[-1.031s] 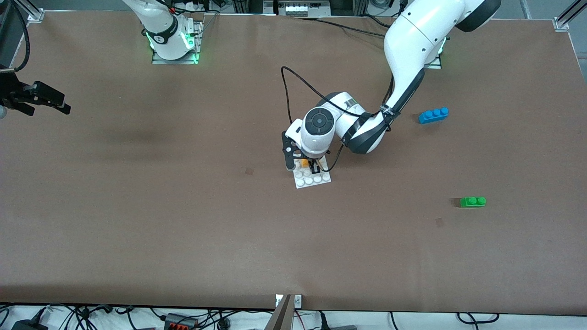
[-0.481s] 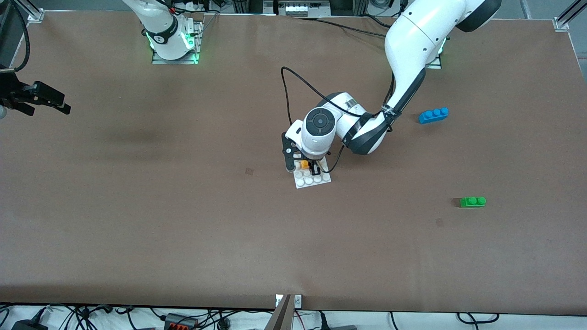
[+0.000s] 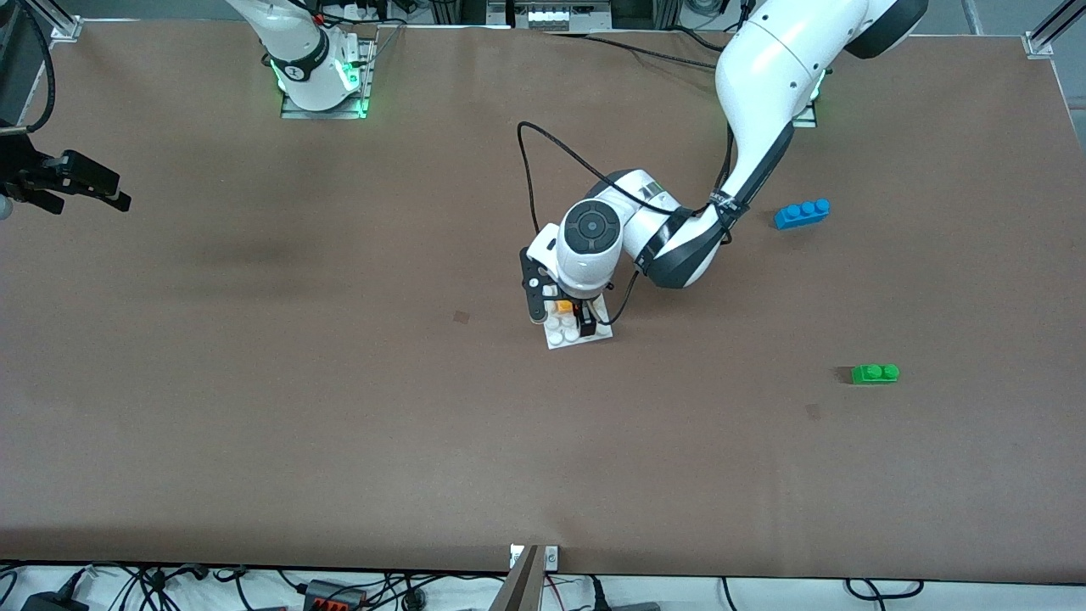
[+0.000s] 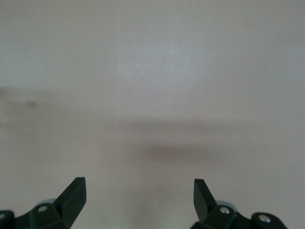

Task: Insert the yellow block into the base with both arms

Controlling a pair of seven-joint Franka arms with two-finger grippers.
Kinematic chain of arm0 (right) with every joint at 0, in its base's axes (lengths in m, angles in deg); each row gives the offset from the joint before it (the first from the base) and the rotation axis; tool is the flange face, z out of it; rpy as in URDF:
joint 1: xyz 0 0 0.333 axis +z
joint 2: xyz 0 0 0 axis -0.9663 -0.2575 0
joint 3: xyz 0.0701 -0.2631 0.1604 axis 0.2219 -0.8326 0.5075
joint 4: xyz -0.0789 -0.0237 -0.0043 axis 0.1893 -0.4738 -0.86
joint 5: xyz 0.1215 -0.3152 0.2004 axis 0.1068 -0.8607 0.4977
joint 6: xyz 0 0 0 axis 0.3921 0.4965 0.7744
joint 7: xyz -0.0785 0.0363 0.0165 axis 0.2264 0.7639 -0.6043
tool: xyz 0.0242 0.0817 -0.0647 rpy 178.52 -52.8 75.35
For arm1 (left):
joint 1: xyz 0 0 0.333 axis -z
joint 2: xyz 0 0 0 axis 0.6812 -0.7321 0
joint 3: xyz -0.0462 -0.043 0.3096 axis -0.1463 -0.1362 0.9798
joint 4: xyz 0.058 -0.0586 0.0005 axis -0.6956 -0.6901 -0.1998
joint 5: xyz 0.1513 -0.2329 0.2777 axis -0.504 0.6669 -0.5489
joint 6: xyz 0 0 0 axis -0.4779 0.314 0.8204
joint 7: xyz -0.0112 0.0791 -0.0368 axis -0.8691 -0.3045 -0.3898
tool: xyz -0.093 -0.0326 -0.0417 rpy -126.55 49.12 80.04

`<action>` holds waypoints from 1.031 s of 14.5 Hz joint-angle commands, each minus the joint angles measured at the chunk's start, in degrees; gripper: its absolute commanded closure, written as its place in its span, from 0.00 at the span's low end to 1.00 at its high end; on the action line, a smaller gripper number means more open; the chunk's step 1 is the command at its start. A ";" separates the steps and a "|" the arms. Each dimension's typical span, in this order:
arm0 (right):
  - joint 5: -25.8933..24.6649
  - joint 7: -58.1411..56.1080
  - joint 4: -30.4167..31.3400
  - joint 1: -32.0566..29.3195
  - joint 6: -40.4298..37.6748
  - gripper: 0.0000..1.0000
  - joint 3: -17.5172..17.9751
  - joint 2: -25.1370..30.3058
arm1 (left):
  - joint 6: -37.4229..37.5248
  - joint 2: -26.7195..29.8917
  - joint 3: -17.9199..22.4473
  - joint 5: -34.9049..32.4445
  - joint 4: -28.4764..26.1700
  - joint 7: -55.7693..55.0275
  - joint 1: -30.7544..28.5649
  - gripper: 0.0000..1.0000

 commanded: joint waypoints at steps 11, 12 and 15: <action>0.94 -0.71 -1.08 -0.29 -1.89 0.00 0.01 -0.22 | 12.86 9.07 -1.37 1.44 0.39 0.06 -8.21 0.00; 0.94 -0.71 -1.08 -0.29 -2.07 0.00 -0.08 -0.22 | 13.38 9.07 -1.55 1.44 0.39 -0.03 -8.22 0.00; 0.94 -0.71 -1.17 -0.29 -2.07 0.00 -0.08 -0.22 | 12.95 8.64 -2.25 2.40 0.21 -2.82 -7.43 0.00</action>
